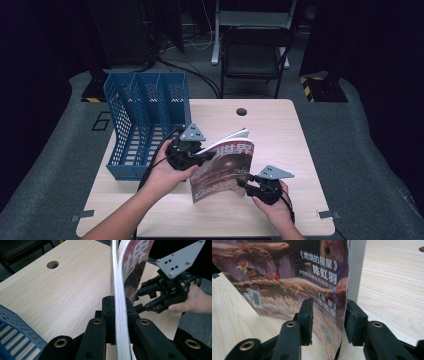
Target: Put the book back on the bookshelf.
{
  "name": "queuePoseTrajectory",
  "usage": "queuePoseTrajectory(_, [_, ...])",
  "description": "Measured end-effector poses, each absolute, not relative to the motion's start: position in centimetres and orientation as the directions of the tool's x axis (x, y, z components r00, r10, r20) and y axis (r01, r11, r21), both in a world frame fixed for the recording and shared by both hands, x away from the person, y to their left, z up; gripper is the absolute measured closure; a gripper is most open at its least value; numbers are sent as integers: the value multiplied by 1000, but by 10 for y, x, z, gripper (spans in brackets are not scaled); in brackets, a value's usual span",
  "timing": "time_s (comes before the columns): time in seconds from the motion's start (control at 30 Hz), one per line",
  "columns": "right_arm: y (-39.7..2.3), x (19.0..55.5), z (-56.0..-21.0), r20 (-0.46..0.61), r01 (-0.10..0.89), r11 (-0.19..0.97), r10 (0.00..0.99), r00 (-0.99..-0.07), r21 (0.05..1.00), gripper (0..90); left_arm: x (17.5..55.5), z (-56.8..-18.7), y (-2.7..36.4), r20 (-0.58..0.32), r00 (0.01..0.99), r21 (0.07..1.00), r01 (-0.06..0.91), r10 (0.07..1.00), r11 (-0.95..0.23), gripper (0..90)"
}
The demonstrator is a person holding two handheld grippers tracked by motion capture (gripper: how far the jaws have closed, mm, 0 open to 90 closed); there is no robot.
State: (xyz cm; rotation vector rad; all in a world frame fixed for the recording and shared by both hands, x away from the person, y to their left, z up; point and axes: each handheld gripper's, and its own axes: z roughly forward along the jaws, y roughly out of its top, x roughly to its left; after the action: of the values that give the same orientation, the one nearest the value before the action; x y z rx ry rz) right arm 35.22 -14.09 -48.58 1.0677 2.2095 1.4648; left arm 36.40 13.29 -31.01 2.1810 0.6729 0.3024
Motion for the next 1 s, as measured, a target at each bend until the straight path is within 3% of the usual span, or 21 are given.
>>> queuePoseTrajectory(0.47, [-142, 353, -487, 165, 426, 201, 715, -679, 882, 500, 363, -299, 141, 2, 822, 781, 355, 570, -514, 842])
queuePoseTrajectory(1.0, [-144, 353, -488, 166, 431, 197, 725, -669, 881, 497, 361, -281, 154, 14, 815, 793, 344, 579, -503, 841])
